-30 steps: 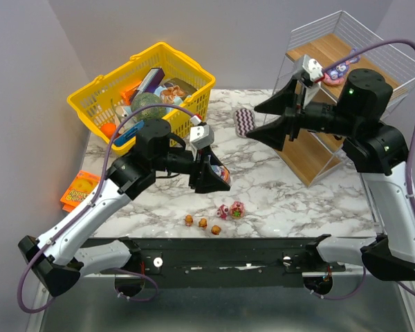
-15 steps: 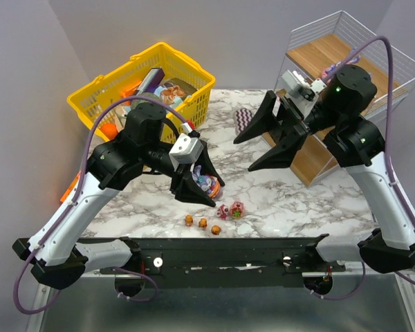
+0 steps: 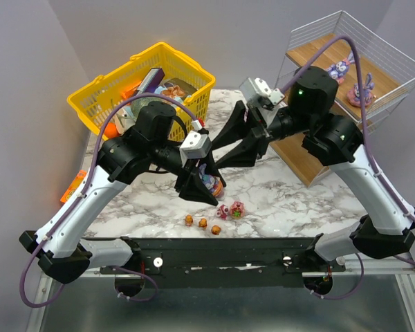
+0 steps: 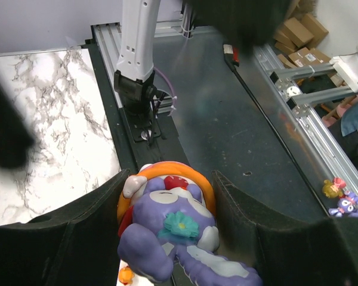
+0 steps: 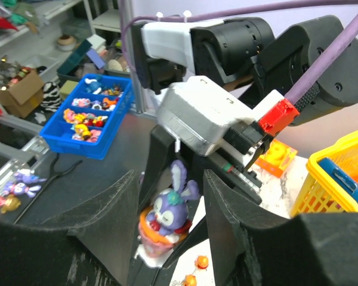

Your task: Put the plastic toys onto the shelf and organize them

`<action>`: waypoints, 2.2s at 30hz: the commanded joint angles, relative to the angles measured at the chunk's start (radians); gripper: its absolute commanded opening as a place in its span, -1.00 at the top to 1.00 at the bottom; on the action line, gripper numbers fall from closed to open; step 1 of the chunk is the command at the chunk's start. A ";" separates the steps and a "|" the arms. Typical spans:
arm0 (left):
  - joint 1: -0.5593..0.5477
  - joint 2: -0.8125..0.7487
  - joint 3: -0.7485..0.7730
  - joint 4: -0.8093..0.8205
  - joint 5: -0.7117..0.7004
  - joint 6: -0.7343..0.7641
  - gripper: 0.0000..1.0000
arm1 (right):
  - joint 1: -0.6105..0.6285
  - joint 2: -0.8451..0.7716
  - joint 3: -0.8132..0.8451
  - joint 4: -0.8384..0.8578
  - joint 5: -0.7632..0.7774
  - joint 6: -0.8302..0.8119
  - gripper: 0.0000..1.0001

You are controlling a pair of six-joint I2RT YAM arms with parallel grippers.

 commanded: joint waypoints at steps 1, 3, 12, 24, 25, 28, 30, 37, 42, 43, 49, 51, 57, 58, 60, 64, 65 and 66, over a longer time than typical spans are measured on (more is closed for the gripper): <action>-0.005 -0.009 0.025 0.002 -0.004 -0.039 1.00 | 0.044 0.034 0.013 -0.126 0.167 -0.109 0.03; -0.005 -0.012 0.025 0.009 -0.001 -0.045 1.00 | 0.056 0.033 -0.006 -0.118 0.196 -0.118 0.13; -0.005 -0.020 0.016 0.041 -0.004 -0.069 1.00 | 0.074 0.031 -0.060 -0.101 0.231 -0.123 0.30; -0.003 -0.035 0.012 0.117 0.024 -0.120 1.00 | 0.085 0.000 -0.135 -0.057 0.257 -0.109 0.42; -0.005 -0.038 0.007 0.137 0.031 -0.126 1.00 | 0.083 -0.003 -0.138 -0.032 0.260 -0.100 0.47; -0.005 -0.037 -0.008 0.157 0.039 -0.149 1.00 | 0.083 -0.018 -0.161 0.030 0.271 -0.072 0.64; -0.005 -0.035 -0.011 0.159 0.042 -0.151 1.00 | 0.085 -0.024 -0.173 0.054 0.280 -0.066 0.87; -0.005 -0.047 -0.011 0.167 0.002 -0.152 0.34 | 0.085 -0.047 -0.178 0.057 0.345 -0.066 0.99; -0.003 -0.078 -0.021 0.183 -0.117 -0.155 -0.83 | 0.085 -0.079 -0.153 0.046 0.424 -0.080 0.99; -0.003 -0.084 -0.030 0.208 -0.181 -0.161 -0.92 | 0.085 -0.082 -0.143 0.038 0.440 -0.084 0.99; -0.002 -0.178 -0.083 0.323 -0.480 -0.227 -0.98 | 0.083 -0.108 -0.104 -0.006 0.591 -0.123 0.99; -0.002 -0.211 -0.103 0.358 -0.677 -0.255 -0.98 | 0.085 -0.118 -0.098 -0.012 0.683 -0.138 0.99; 0.021 -0.288 -0.090 0.392 -1.296 -0.339 -0.98 | 0.083 -0.135 -0.066 -0.023 0.973 -0.203 0.99; 0.026 -0.299 -0.087 0.403 -1.329 -0.335 -0.98 | 0.082 -0.132 -0.054 -0.023 1.015 -0.221 0.99; 0.026 -0.331 -0.091 0.417 -1.372 -0.341 -0.97 | 0.080 -0.112 -0.034 -0.023 1.164 -0.244 0.99; 0.027 -0.354 -0.143 0.453 -1.394 -0.397 -0.98 | 0.018 -0.061 0.046 0.006 1.358 -0.313 0.99; 0.029 -0.350 -0.154 0.455 -1.395 -0.414 -0.98 | -0.002 -0.044 0.052 0.024 1.415 -0.327 0.99; 0.027 -0.347 -0.163 0.456 -1.394 -0.428 -0.98 | -0.025 -0.035 0.063 0.049 1.434 -0.348 0.99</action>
